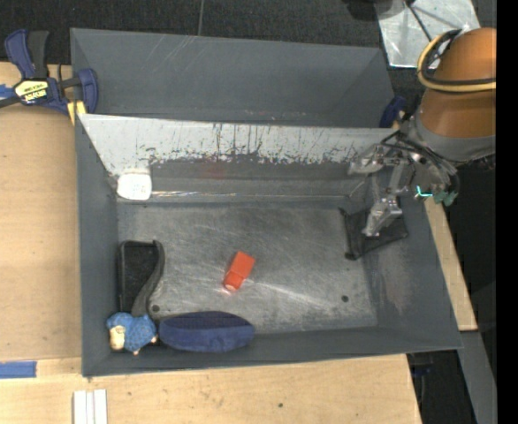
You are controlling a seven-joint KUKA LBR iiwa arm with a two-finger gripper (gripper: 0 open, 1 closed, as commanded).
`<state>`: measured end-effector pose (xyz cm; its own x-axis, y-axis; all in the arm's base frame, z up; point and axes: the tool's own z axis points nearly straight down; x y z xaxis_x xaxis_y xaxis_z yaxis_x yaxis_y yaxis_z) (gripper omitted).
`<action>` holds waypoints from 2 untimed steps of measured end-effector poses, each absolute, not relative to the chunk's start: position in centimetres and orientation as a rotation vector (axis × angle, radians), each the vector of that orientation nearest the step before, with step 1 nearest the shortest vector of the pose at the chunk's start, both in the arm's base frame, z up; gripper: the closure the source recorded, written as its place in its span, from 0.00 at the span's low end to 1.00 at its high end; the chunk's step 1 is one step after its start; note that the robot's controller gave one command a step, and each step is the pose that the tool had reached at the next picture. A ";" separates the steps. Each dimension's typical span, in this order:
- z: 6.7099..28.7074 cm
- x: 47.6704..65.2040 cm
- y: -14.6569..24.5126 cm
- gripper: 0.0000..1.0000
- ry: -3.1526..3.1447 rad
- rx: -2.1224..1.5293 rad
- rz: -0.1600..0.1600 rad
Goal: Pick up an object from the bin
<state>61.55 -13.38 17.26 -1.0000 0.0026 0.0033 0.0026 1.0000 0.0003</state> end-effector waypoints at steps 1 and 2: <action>7.3 61.2 -14.4 0.00 -2.994 0.963 -0.013; 10.1 59.5 -8.0 0.00 -2.862 1.303 -0.001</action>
Offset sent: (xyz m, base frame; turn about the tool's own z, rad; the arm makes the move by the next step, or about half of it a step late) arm -0.0055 -0.0140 -0.1026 -0.6285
